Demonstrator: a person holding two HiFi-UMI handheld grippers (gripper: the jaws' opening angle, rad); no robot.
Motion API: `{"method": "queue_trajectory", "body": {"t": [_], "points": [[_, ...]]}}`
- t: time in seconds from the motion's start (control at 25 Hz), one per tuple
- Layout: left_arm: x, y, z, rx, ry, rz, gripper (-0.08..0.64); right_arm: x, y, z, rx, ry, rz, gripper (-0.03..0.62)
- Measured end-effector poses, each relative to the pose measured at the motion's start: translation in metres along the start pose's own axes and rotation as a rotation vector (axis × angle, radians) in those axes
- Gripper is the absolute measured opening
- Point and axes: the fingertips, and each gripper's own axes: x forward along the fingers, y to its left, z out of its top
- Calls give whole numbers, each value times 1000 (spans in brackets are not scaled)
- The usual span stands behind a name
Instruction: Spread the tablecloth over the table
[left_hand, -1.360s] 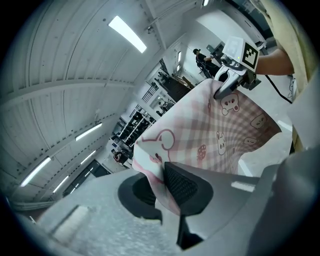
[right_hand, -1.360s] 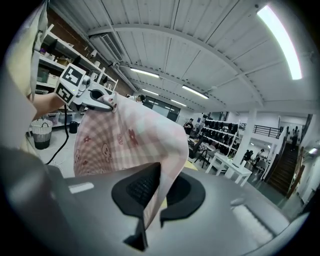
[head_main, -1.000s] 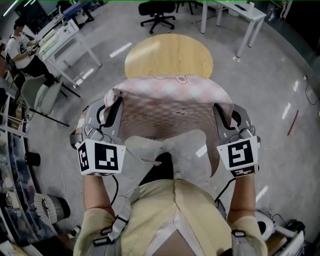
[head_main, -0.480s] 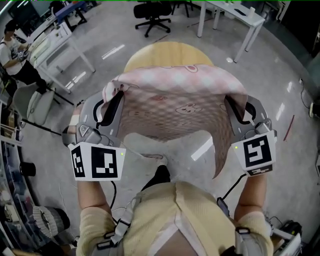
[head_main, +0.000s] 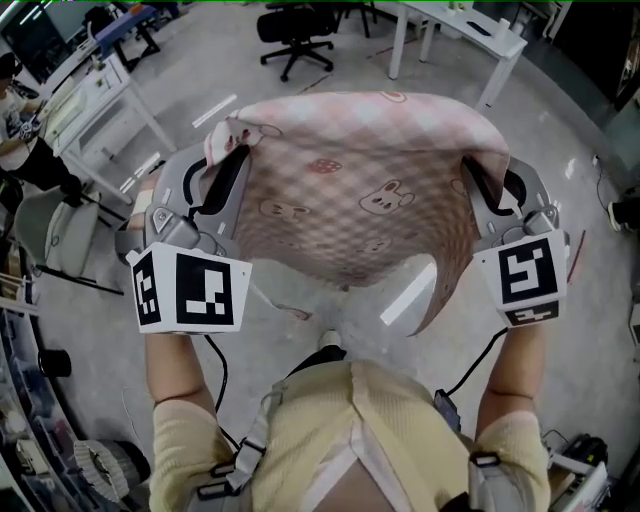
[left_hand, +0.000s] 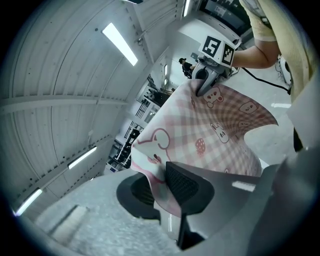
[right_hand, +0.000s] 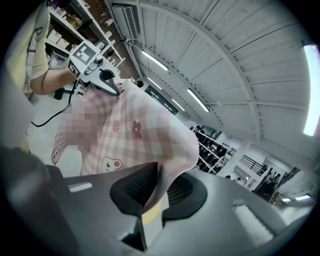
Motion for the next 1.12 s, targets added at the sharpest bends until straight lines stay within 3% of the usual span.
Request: {"method": "queue_trajectory", "body": {"t": [0.2,0.36,0.64,0.88,1.12], "points": [[38,34,-11,44,-29,9,54,43,-29,15,-19,20,-81,51],[47,38,-15,56,-44,56,52,47,-30,15,-43,-8,-154,55],[61,35,-22,49,-19,90,52,61,-34,8,-61,-20,-206,61],[194,76,-56,11,51,63,52,192,-98,-12,-71,-38,-137,66],[291,83,-53,27,77,49,52,267,-148,-57,-52,-45,-109,66]]}}
